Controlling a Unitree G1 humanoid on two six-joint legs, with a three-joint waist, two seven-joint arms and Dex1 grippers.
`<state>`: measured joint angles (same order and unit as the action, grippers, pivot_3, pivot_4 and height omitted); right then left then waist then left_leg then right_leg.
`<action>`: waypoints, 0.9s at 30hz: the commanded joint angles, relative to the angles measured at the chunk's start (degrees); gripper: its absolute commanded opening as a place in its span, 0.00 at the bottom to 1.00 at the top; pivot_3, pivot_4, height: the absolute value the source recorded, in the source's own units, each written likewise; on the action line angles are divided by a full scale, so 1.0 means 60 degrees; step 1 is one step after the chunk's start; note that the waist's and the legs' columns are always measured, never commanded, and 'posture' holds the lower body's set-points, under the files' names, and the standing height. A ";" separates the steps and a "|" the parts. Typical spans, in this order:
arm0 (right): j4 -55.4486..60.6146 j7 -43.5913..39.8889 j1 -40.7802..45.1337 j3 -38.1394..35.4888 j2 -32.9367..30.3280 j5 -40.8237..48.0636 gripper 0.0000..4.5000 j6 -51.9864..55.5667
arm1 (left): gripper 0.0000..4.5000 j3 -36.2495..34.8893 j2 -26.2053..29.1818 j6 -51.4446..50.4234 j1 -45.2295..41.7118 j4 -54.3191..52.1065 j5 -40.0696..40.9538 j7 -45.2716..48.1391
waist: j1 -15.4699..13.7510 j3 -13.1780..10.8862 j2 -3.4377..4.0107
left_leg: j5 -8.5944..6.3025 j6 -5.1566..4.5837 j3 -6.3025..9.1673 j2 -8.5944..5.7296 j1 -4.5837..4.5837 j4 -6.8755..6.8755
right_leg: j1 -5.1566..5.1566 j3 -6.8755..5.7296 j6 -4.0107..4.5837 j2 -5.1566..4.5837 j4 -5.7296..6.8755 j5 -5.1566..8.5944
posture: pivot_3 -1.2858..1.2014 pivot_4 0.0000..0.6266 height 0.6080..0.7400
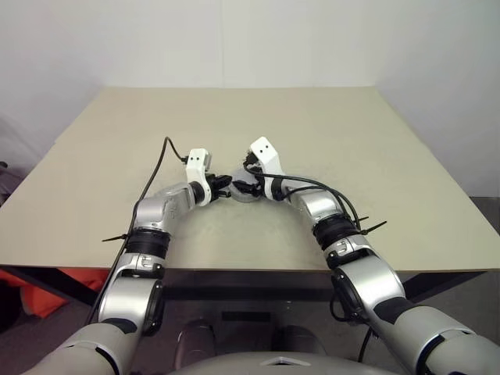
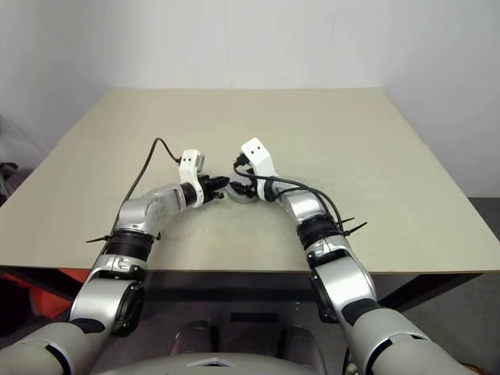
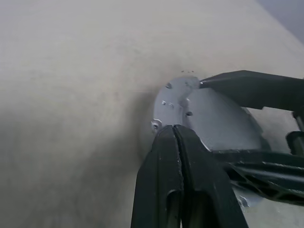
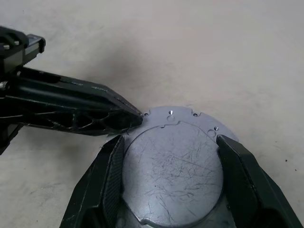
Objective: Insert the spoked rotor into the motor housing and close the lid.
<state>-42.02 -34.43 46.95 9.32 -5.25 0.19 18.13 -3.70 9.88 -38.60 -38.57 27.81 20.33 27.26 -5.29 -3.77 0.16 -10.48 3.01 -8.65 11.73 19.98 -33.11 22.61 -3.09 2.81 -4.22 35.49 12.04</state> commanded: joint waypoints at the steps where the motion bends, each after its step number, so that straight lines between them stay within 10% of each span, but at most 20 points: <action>1: -0.0027 0.0305 -0.0046 -0.0126 -0.0187 -0.0109 0.66 0.0172 | 0.01 0.0176 0.0003 -0.0152 -0.0092 0.0174 -0.0239 -0.0057 | -0.0023 0.0000 0.0000 | 0.0000 0.0001 0.0000 0.0001 -0.0003 0.0000 | -0.0001 0.0000 -0.0004 0.0000 0.0000 0.0002 | 0.52 0.00 1.00; 24: -0.0217 0.0297 0.0205 -0.0389 -0.0198 0.0172 0.66 0.0249 | 0.01 0.0048 0.0021 -0.1570 0.0358 -0.0812 0.0219 0.0241 | -0.0046 -0.0001 0.0001 | 0.0002 0.0003 0.0002 -0.0001 -0.0021 0.0003 | -0.0035 -0.0001 -0.0065 -0.0004 -0.0021 0.0038 | 0.52 0.00 1.00; 27: 0.0216 0.0215 0.0121 -0.0363 -0.0212 0.0212 0.89 0.0103 | 0.00 0.0078 0.0021 -0.1544 0.0365 -0.0816 0.0198 0.0246 | -0.0056 -0.0001 0.0002 | 0.0002 0.0003 0.0002 -0.0001 -0.0018 0.0005 | -0.0034 -0.0002 -0.0066 -0.0005 -0.0024 0.0038 | 0.52 0.00 1.00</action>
<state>-42.50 -33.48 47.27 8.25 -5.91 1.07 18.84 -4.44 10.08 -46.90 -36.22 22.33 22.39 29.20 -5.63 -3.78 0.17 -10.47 3.03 -8.63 11.73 19.90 -33.08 22.41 -3.10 2.42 -4.25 35.31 12.27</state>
